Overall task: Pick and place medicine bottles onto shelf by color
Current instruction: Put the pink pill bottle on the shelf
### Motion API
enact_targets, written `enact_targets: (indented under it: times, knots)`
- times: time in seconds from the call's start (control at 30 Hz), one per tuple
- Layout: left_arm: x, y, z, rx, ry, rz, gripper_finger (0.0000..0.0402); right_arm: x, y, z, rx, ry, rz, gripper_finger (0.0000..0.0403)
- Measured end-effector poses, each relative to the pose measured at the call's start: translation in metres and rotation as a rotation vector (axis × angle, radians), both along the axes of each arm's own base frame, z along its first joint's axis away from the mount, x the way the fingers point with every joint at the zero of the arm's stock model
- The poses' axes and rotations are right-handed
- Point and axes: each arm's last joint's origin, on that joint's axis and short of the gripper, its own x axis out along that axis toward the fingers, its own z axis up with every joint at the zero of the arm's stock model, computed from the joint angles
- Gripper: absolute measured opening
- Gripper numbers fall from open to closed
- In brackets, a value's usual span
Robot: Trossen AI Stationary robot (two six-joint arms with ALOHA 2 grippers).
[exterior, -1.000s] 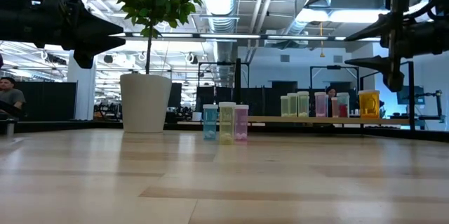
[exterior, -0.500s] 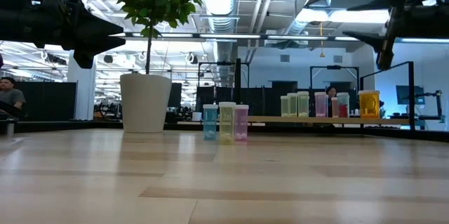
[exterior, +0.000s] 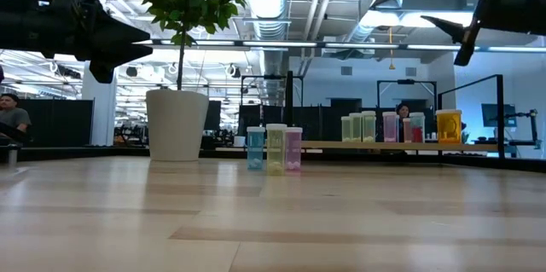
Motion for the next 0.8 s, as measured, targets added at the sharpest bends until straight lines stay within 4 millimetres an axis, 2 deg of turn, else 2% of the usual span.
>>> enact_targets:
  times: [0.23,0.4,0.6,0.8]
  knots:
    - [0.0,0.0,0.0,0.0,0.0,0.0,0.0153,0.006,-0.003,0.023,0.033,0.028,-0.025,0.0234]
    - [0.0,0.0,0.0,0.0,0.0,0.0,0.0153,0.02,-0.007,0.046,0.009,0.1,-0.035,0.0234]
    - [0.0,0.0,0.0,0.0,0.0,-0.001,0.0153,0.052,-0.013,0.058,0.051,0.21,0.008,0.0234]
    - [0.0,0.0,0.0,0.0,0.0,0.0,0.0153,0.094,-0.017,0.046,0.298,0.292,0.111,0.0234]
